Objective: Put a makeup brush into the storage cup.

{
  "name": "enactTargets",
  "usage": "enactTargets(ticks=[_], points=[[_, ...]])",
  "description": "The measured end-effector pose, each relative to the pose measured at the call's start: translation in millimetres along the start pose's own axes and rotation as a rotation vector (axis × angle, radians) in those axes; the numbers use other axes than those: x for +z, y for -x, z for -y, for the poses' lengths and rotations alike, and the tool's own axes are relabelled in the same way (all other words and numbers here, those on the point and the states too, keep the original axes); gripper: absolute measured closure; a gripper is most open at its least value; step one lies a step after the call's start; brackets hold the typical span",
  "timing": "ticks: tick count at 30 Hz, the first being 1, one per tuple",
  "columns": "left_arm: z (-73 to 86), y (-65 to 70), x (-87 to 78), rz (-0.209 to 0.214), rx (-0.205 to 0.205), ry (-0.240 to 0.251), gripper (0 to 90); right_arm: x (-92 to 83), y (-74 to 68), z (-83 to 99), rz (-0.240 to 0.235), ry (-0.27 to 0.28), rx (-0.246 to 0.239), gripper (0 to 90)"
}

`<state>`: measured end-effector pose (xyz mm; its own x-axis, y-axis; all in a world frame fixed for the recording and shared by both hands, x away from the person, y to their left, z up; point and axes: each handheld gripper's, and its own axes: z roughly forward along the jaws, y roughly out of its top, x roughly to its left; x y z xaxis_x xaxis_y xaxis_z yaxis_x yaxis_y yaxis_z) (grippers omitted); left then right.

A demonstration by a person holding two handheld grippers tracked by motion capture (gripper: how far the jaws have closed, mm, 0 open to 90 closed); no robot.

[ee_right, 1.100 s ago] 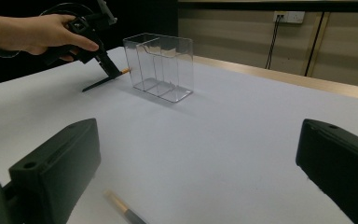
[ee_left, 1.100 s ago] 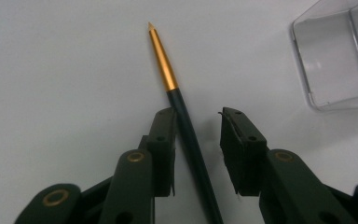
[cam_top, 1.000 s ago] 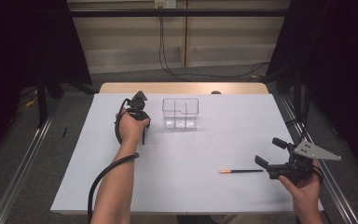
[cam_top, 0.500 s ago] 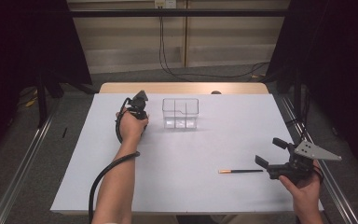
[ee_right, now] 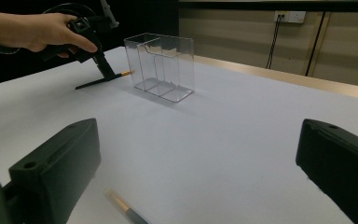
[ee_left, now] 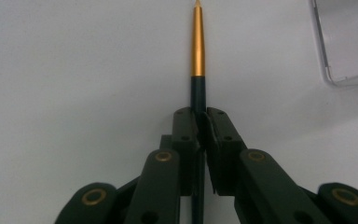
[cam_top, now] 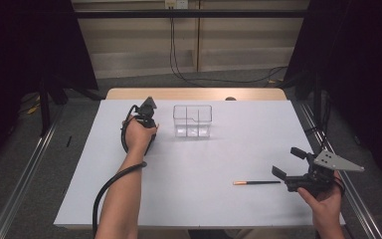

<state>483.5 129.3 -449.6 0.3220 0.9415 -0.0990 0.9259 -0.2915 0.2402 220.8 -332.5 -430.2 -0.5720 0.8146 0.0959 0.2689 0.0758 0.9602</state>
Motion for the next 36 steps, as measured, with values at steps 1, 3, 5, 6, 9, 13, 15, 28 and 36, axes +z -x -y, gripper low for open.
enactTargets(ticks=[1,3,5,6,9,13,15,28,36], points=[[-0.4,0.0,0.1,0.001,0.007,-0.005,82.8,-0.1,0.0,0.1,0.000,-0.001,-0.004,0.0],[-0.7,0.9,1.1,-0.003,0.009,-0.001,82.7,-0.2,-0.2,0.1,-0.001,0.000,-0.005,0.0],[-1.2,0.8,0.8,-0.007,0.022,-0.012,82.8,-0.2,-0.1,0.1,0.000,-0.002,-0.004,0.0],[-1.2,0.5,0.9,-0.005,0.020,-0.011,82.8,-0.1,-0.2,0.2,0.002,-0.002,-0.001,0.0],[-0.9,-0.1,1.5,0.002,-0.005,-0.001,82.9,-0.1,-0.4,0.3,0.002,-0.003,-0.001,0.0],[-1.4,1.1,0.5,-0.007,0.015,-0.013,83.5,-0.6,0.3,0.6,0.003,-0.006,-0.003,0.0],[-1.3,1.4,0.1,-0.009,0.017,-0.013,83.7,-0.7,0.5,0.7,0.004,-0.006,-0.002,0.0],[2.3,-2.4,-2.9,0.016,0.005,-0.006,83.8,-0.3,1.3,0.7,0.004,-0.005,0.000,0.0],[12.6,-11.1,-9.2,0.063,-0.010,0.044,83.8,1.4,-0.1,0.1,-0.005,-0.003,-0.004,0.0]])
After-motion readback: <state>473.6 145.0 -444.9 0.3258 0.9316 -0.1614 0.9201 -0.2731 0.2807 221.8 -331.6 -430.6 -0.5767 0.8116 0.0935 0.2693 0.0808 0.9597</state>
